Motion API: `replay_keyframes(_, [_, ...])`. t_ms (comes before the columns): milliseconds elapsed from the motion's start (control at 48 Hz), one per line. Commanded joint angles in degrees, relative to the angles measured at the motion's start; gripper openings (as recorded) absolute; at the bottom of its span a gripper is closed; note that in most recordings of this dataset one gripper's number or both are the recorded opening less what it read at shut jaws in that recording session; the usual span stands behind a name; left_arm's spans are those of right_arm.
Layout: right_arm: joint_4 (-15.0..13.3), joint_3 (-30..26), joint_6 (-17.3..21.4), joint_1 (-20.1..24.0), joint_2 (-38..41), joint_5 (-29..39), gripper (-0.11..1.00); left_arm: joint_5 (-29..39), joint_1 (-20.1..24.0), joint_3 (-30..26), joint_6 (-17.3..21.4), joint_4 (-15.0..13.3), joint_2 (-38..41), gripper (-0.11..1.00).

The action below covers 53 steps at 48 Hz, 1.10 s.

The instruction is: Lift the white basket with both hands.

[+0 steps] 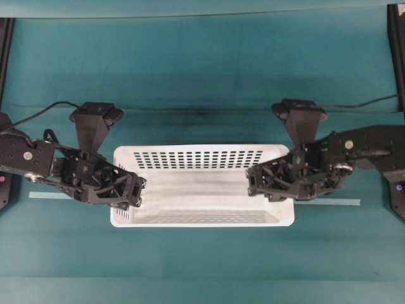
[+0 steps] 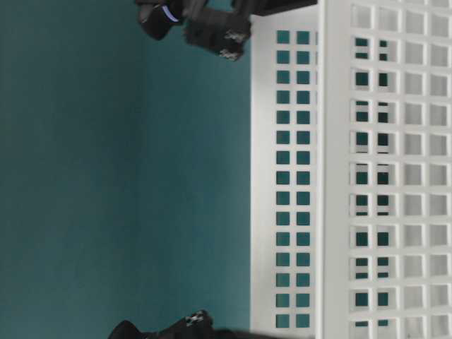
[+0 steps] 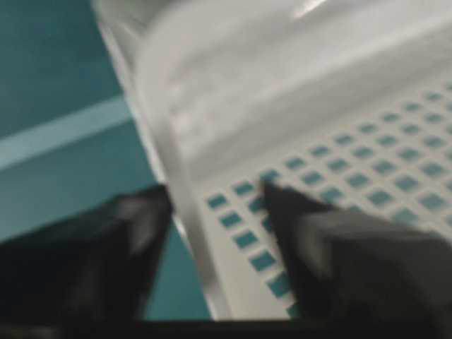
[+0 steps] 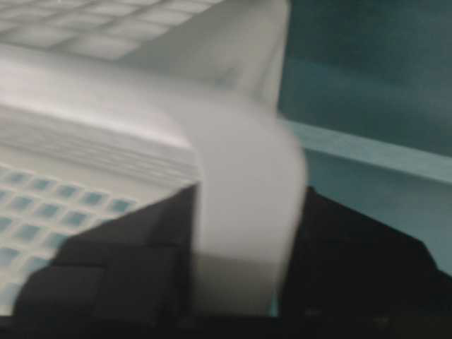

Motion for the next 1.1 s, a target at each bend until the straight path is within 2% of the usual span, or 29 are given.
replay_keyframes(0, [0.0, 0.0, 0.0, 0.53, 0.26, -0.44, 0.44, -0.26, 0.0, 0.26, 0.09, 0.35, -0.44, 0.76])
replay_keyframes(83, [0.0, 0.18, 0.09, 0.35, 0.26, -0.53, 0.62, -0.35, 0.18, 0.79, 0.09, 0.26, -0.79, 0.92])
replay_keyframes(188, [-0.26, 0.18, 0.0, -0.18, 0.18, -0.53, 0.85, -0.35, 0.18, 1.32, 0.09, 0.35, -1.41, 0.91])
replay_keyframes(292, [-1.05, 0.18, 0.18, -0.44, 0.09, -0.44, 0.95, -0.44, 0.44, 1.32, 0.09, 0.26, -1.58, 0.9])
replay_keyframes(667, [-1.67, 0.0, 0.18, -1.93, -2.46, -0.35, 0.96, -0.97, 1.93, 1.93, 0.53, 0.35, -5.36, 0.9])
replay_keyframes(938, [-2.46, -0.26, 0.18, -4.39, -5.89, 5.01, 0.96, -1.14, 2.02, 2.64, 0.53, 0.35, -9.76, 0.9])
replay_keyframes(1083, [-2.72, -1.23, 0.0, -4.83, -10.28, 6.94, 0.96, -0.97, 1.85, 3.96, 0.53, 0.35, -13.62, 0.9])
